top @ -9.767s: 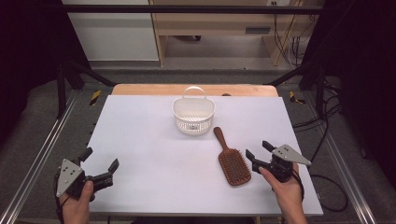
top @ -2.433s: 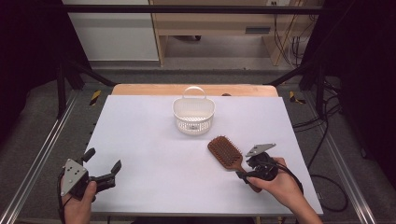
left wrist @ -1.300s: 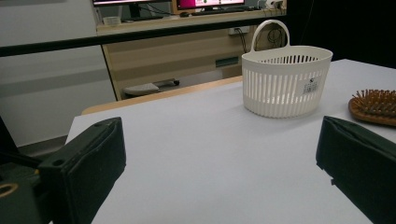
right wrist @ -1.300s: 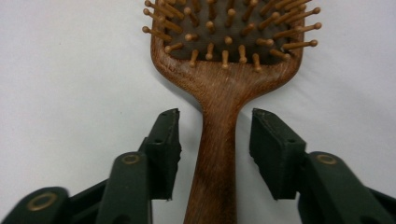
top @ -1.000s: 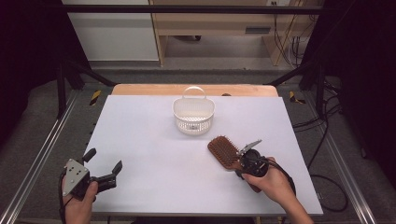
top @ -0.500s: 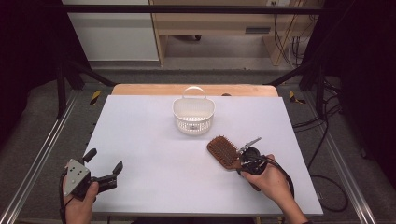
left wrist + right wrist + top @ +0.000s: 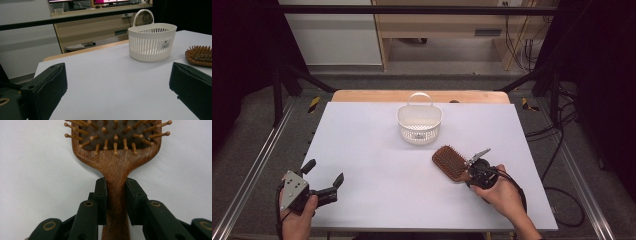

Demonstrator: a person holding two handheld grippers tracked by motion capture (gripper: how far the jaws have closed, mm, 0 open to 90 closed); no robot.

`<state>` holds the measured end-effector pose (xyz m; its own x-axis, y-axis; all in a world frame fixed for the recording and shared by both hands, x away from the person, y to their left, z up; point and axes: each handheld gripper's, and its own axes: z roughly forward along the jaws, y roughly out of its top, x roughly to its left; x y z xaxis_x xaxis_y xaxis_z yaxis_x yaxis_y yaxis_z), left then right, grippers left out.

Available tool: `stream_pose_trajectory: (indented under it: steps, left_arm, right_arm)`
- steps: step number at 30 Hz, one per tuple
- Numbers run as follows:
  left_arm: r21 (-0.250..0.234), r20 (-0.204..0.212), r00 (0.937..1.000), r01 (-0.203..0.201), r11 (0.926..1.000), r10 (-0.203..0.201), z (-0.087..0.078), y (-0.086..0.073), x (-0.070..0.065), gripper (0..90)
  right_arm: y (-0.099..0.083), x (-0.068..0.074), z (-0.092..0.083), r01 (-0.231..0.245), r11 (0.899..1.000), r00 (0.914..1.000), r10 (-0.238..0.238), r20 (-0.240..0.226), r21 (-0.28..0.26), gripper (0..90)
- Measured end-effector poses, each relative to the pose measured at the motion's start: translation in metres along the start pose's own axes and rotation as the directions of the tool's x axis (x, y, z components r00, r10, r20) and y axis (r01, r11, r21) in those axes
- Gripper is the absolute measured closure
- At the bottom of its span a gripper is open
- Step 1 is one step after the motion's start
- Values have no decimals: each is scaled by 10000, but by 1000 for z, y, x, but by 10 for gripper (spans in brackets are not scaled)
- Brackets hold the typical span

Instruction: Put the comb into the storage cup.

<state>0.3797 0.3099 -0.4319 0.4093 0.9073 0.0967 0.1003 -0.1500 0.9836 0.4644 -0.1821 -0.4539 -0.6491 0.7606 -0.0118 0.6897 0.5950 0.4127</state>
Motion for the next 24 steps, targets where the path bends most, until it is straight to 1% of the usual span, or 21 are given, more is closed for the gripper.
stream_pose_trajectory:
  steps: [5,7,9,10,13,15,17,18,19,20,21,22,24]
  left_arm:
    - [31,15,10000,-64,10000,64,0,1,-3,14]
    - [38,110,9999,-18,10000,17,0,2,-6,14]
    - [27,208,9998,25,10000,-26,0,3,-9,15]
    - [2,288,9996,78,10000,-78,1,4,-10,15]
    - [72,424,9991,85,9999,-88,5,6,-17,17]
    - [53,643,9976,250,9997,-253,9,8,-23,20]
    - [12,814,9962,305,9995,-305,12,12,-30,22]
    - [-39,921,9951,370,9993,-365,13,13,-32,24]
    - [-78,1054,9935,431,9990,-420,15,16,-37,24]
    - [-83,1037,9931,558,9984,-547,17,18,-39,25]
    - [-123,995,9916,847,9963,-830,20,22,-46,31]
    - [-156,1113,9902,862,9962,-840,22,26,-51,39]
    - [-167,1262,9904,598,9981,-572,27,35,-62,39]
  right_arm:
    - [-5,-1,-4,-2,9993,9999,-2,-111,-369,729]
    - [-7,-3,-7,10,9972,9999,-20,-130,-750,729]
    - [-9,-5,-11,-119,9936,9998,100,-171,-1127,729]
    - [-10,-5,-13,-227,9903,9995,193,-264,-1372,729]
    - [-11,-6,-21,-185,9816,9997,147,-214,-1900,729]
    - [-11,-8,-26,-239,9729,9995,189,-239,-2300,730]
    - [-10,-9,-30,-236,9628,9995,165,-284,-2694,729]
    - [-10,-9,-32,-292,9567,9993,209,-318,-2897,729]
    - [-10,-9,-34,-381,9528,9989,276,-390,-3013,729]
    - [-10,-9,-37,-456,9430,9987,353,-371,-3296,729]
    - [-10,-9,-40,-528,9368,9983,408,-419,-3459,730]
    - [-10,-10,-43,-673,9226,9972,494,-566,-3798,730]
    - [-8,-10,-48,-667,9050,9975,508,-489,-4201,730]
